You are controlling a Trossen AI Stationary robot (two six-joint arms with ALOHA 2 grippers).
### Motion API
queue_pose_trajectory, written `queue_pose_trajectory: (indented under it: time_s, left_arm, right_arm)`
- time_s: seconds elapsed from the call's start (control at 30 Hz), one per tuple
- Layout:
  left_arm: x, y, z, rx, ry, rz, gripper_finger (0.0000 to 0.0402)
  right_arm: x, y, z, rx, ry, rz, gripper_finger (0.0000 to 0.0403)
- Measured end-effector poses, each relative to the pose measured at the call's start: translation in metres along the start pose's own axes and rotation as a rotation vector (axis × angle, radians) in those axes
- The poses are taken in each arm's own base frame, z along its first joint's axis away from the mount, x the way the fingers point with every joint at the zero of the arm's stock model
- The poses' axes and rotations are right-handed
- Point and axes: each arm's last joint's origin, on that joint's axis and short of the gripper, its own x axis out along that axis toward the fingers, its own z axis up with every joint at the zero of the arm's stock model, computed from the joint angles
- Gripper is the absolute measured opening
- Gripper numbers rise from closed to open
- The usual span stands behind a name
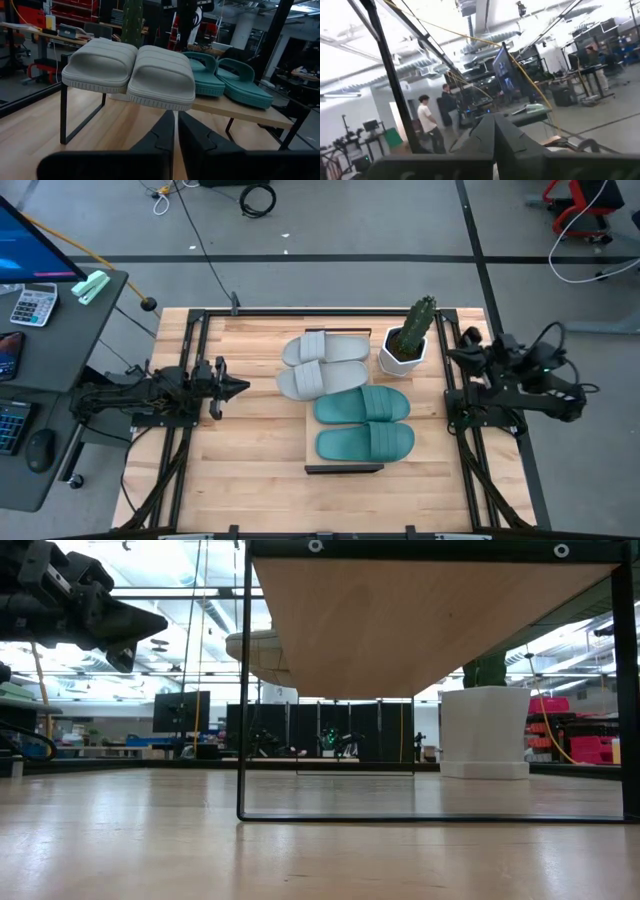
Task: Pick and place slides into the shelf
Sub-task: Return to Home Position
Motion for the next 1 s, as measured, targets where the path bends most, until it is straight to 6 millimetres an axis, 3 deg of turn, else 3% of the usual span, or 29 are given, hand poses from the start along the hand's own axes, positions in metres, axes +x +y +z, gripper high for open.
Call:
queue_pose_trajectory:
  time_s: [0.53,0.7,1.0]
  left_arm:
    - [0.000,0.000,0.000,0.000,0.000,0.000,0.0036]
    - [0.000,0.000,0.000,0.001,0.000,0.000,0.0032]
    - [0.000,0.000,0.000,0.001,0.000,0.000,0.0019]
  right_arm:
    - [0.017,-0.023,-0.068,0.188,-0.101,0.123,0.0002]
    - [0.015,-0.029,-0.082,0.219,-0.159,0.144,0.0001]
    - [0.015,-0.035,-0.099,0.238,-0.113,0.114,0.0000]
